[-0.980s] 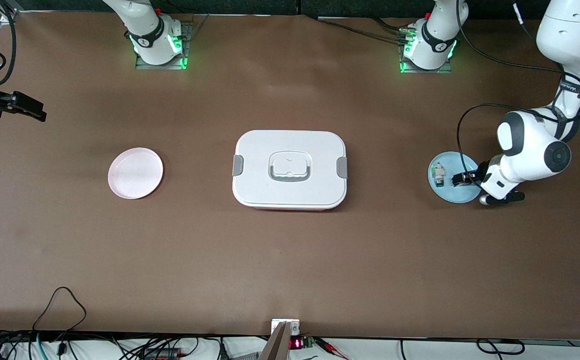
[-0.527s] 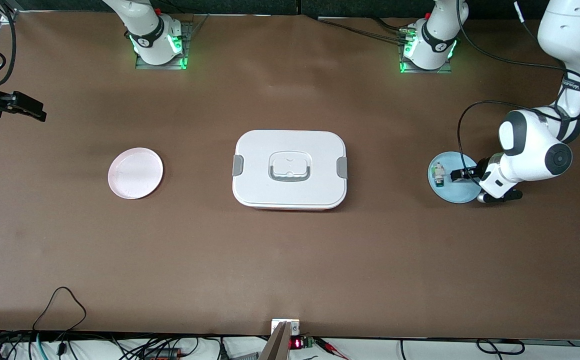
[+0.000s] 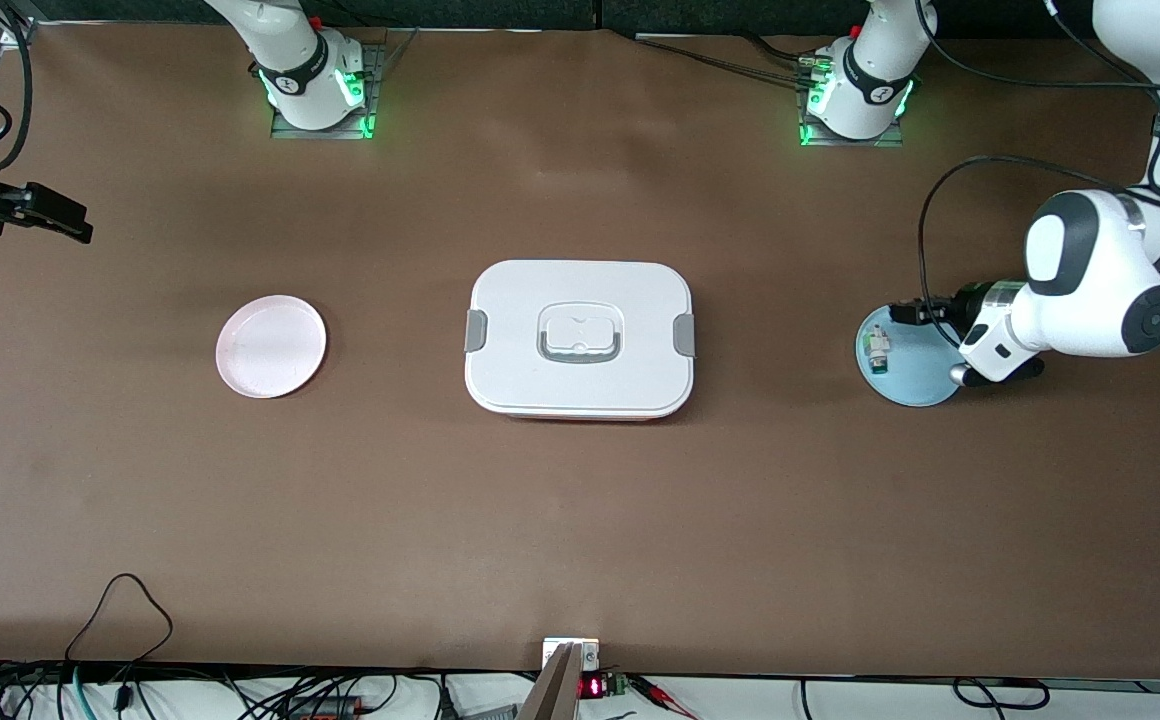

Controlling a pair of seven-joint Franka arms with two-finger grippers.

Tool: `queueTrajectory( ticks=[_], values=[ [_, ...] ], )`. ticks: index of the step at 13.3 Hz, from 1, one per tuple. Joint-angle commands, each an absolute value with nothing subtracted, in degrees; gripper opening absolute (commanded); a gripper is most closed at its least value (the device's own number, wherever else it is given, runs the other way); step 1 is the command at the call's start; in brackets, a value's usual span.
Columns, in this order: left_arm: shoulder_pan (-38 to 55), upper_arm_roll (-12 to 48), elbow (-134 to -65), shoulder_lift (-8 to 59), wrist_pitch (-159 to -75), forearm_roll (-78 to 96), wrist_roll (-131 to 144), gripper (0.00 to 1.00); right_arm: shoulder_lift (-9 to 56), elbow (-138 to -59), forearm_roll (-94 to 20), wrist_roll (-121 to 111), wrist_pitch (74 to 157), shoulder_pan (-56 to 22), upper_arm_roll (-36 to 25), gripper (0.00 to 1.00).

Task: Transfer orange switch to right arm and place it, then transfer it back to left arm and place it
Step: 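Lift the switch with the left gripper while the right gripper reaches over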

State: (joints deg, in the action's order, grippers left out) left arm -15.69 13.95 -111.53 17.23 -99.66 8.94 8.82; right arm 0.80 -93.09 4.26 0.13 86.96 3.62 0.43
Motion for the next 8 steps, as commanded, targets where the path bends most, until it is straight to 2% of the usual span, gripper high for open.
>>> queueTrajectory(
  ticks=[1,3,8],
  values=[
    [-15.7,17.5,-104.9,16.7,-87.4,12.4,16.5,0.06,0.2,-92.6,3.5,-0.2,86.0,3.9,0.9,1.0],
    [-15.9,19.6,-100.3,16.2,-79.6,15.3,19.0,0.0,0.3,-92.6,3.3,0.2,86.4,4.0,0.8,1.0],
    [-15.6,22.0,-90.0,14.4,-63.5,33.2,40.0,0.0,0.4,-91.5,2.4,-0.4,85.1,4.0,0.7,1.0]
  ],
)
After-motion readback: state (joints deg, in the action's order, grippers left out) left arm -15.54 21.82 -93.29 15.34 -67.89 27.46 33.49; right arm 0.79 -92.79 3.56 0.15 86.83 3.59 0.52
